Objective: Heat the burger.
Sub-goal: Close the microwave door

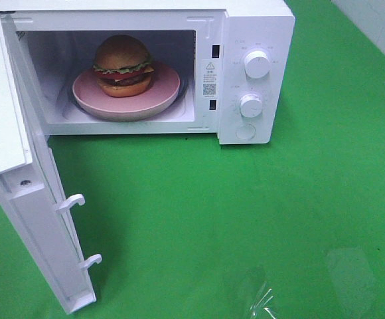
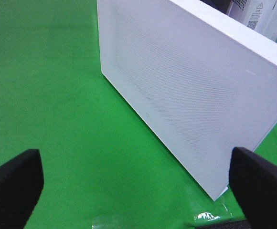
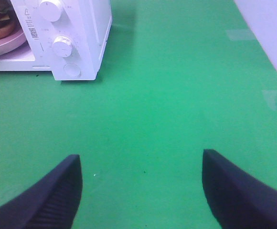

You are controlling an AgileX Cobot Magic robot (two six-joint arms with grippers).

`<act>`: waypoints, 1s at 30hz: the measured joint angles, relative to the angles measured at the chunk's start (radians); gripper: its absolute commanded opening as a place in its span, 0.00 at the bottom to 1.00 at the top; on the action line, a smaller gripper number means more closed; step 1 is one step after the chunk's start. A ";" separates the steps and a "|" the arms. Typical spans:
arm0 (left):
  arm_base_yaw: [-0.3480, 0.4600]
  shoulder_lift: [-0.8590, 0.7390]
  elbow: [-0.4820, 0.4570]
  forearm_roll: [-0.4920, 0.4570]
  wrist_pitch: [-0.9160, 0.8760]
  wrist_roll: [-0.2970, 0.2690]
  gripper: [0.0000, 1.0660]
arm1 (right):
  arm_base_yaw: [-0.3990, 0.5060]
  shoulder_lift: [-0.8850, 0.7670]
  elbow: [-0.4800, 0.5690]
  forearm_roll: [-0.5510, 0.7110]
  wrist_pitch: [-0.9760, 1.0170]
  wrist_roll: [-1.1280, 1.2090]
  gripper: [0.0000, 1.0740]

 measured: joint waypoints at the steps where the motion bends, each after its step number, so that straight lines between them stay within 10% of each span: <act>1: 0.000 0.000 0.000 0.000 0.000 0.000 0.92 | 0.000 0.000 0.000 0.000 0.000 0.000 0.66; 30: 0.000 0.000 0.000 0.000 -0.001 0.000 0.92 | 0.000 0.000 0.000 -0.001 0.000 0.000 0.66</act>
